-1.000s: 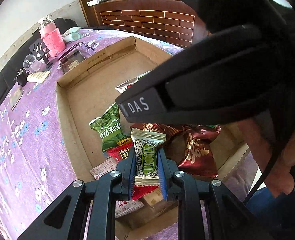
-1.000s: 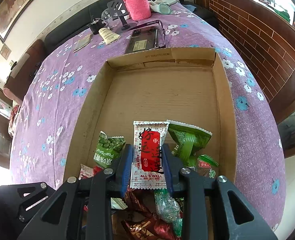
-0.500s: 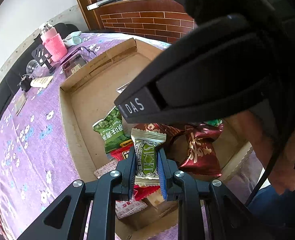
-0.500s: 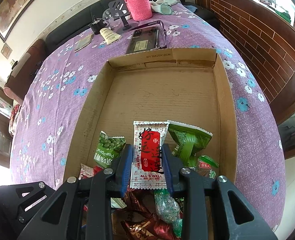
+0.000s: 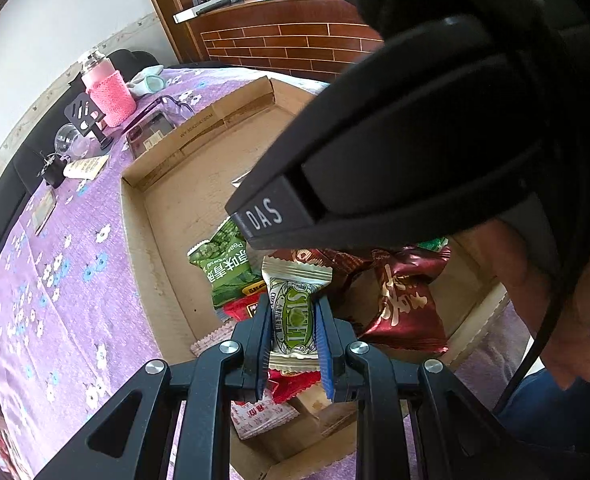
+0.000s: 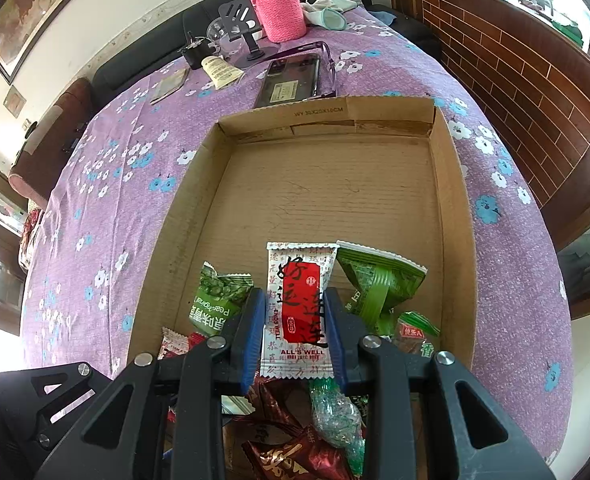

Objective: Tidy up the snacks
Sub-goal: 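Lower both snacks into the tray and open both grippers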

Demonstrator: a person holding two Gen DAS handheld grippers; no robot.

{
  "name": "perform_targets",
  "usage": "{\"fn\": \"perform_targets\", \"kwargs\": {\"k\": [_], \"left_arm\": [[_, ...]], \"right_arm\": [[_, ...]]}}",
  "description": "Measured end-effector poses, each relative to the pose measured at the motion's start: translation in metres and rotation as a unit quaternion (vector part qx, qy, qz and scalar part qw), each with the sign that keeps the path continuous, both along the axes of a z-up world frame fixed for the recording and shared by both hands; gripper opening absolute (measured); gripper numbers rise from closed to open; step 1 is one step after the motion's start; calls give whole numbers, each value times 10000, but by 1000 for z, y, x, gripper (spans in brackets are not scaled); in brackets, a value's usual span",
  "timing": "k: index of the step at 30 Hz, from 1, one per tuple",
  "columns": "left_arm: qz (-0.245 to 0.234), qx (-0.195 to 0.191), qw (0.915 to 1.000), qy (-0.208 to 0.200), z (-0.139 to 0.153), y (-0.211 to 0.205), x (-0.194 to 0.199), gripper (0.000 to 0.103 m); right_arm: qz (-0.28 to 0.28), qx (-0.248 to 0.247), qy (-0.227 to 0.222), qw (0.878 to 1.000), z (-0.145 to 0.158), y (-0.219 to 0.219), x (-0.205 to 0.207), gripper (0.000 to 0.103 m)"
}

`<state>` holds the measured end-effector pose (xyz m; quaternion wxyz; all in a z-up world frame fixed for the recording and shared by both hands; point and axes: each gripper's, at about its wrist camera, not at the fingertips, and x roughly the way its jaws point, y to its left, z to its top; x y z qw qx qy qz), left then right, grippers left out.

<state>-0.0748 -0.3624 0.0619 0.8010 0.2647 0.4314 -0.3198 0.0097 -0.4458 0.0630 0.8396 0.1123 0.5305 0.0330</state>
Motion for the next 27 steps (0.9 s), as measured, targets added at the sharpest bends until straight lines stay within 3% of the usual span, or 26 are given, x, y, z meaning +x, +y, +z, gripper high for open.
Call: {"fn": "perform_targets", "kwargs": {"k": [27], "left_arm": [[114,33,9999,-31,-10,5,24,20]], "right_arm": [[-32,-34,101,9999,-12,-3,10,28]]}}
